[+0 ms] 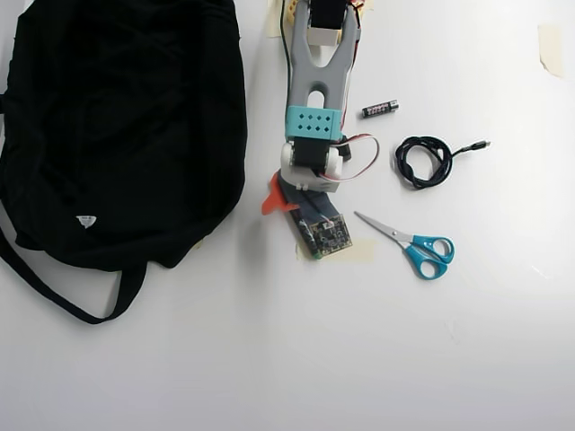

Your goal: Put the green marker into the black bag

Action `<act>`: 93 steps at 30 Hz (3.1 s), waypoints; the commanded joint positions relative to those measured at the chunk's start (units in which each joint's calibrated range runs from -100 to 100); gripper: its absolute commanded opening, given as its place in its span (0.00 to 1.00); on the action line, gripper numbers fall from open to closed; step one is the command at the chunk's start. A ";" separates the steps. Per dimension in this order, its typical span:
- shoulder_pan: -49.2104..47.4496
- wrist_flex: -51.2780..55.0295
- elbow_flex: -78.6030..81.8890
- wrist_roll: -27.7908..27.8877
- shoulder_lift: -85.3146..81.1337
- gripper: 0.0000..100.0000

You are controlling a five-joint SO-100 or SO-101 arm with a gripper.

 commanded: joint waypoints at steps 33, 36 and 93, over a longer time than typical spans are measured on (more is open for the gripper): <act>-0.31 0.43 -2.00 0.30 -0.30 0.32; -0.16 0.43 -2.00 0.30 -0.30 0.31; 0.14 0.35 -2.27 1.19 -0.64 0.17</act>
